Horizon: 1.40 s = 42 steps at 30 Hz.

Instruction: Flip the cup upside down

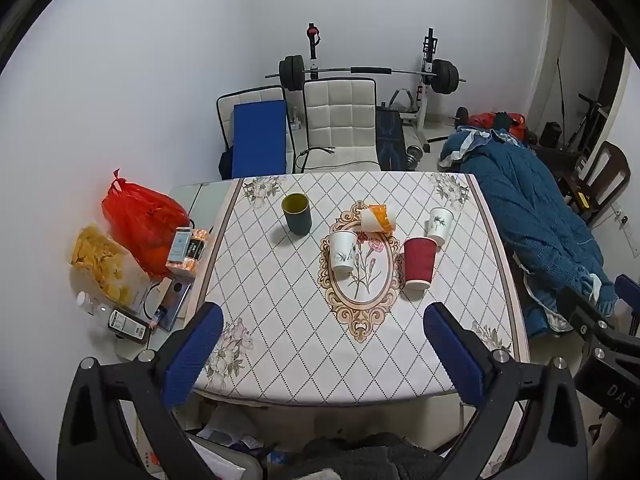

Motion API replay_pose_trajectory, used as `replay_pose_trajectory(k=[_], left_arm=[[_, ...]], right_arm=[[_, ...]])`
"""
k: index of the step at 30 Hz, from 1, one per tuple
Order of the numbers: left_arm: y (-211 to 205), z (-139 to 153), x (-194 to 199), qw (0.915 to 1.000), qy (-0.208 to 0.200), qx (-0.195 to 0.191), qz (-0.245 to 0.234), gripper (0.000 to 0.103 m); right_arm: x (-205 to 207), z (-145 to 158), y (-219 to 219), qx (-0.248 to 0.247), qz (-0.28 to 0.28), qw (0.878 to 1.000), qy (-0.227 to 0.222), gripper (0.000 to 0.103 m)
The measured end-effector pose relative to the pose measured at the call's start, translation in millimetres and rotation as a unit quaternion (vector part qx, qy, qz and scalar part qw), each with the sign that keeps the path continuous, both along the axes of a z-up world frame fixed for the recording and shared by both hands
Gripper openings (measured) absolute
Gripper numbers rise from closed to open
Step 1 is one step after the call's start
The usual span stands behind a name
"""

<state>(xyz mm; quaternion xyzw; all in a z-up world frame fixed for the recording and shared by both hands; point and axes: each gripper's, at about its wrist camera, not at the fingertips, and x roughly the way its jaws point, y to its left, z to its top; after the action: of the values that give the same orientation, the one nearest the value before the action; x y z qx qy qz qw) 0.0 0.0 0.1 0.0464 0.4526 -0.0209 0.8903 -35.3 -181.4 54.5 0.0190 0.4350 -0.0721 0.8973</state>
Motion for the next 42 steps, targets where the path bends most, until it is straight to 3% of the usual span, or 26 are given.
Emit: replay_pose_trajectory(k=[42], left_arm=[[0.3, 0.0, 0.0, 1.0, -0.003, 0.0, 0.001, 0.103]], right_arm=[[8.1, 7.4, 11.9, 0.004, 0.005, 1.0, -0.008, 0.103]])
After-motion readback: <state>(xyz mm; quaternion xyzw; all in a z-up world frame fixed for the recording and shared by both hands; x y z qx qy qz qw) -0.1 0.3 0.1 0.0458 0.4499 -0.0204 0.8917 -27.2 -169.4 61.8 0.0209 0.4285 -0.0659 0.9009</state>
